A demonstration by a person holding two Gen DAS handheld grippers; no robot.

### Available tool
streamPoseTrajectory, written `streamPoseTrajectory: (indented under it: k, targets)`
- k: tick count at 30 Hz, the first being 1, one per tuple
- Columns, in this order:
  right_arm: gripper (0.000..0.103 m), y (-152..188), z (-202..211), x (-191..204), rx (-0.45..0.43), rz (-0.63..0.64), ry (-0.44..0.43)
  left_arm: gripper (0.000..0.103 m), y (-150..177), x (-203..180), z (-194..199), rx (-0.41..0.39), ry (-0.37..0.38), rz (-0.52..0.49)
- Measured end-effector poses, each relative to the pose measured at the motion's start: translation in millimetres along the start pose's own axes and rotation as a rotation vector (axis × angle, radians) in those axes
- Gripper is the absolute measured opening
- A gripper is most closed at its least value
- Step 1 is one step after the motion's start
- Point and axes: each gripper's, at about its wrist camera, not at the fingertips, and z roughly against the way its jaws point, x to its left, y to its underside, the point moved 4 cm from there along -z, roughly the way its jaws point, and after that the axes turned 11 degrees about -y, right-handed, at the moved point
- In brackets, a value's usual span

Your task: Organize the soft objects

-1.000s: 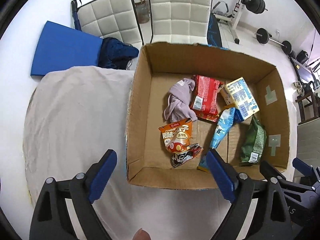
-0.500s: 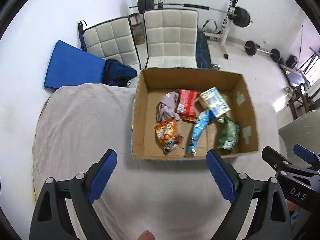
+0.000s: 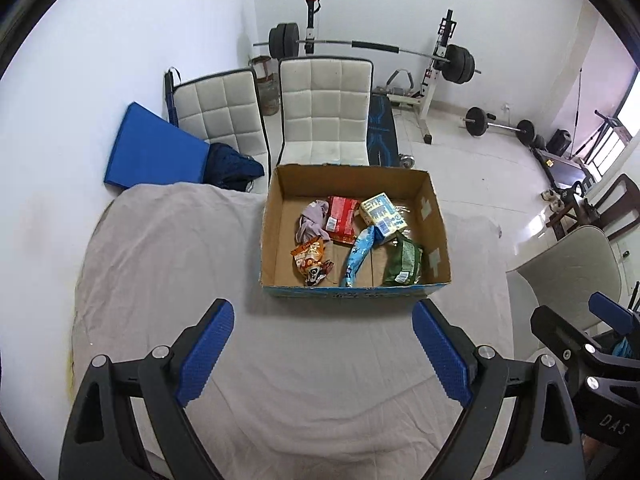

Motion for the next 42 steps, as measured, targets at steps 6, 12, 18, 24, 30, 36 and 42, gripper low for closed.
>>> streamPoseTrajectory:
  k: [6,12,18,24,30,36,42]
  targets:
    - [0.103,15,35,7,-0.014,0.0,-0.006,0.092,9,7,32,-0.031,-0.008,0.008]
    - [0.103,24,54,8,-0.018,0.001,0.003,0.092,18,14,52,-0.042,-0.009,0.025]
    - [0.103,26,63,14,-0.019,0.027,0.011,0.092,19,21,60,-0.059,-0.027,0.049]
    - [0.103,19,65,18,-0.032,0.04,0.008,0.092,20,23,60,-0.075,-0.055,0.062]
    - [0.103,7,57,14,-0.055,0.044,0.031,0.103,16,25,56,-0.106,-0.049,0.085]
    - [0.103,-7,42,6,-0.06,0.044,0.061,0.103,6,24,52,-0.127,-0.087,0.078]
    - [0.103,-17,23,-4,-0.051,0.035,0.085,0.103,-5,19,43,-0.135,-0.112,0.068]
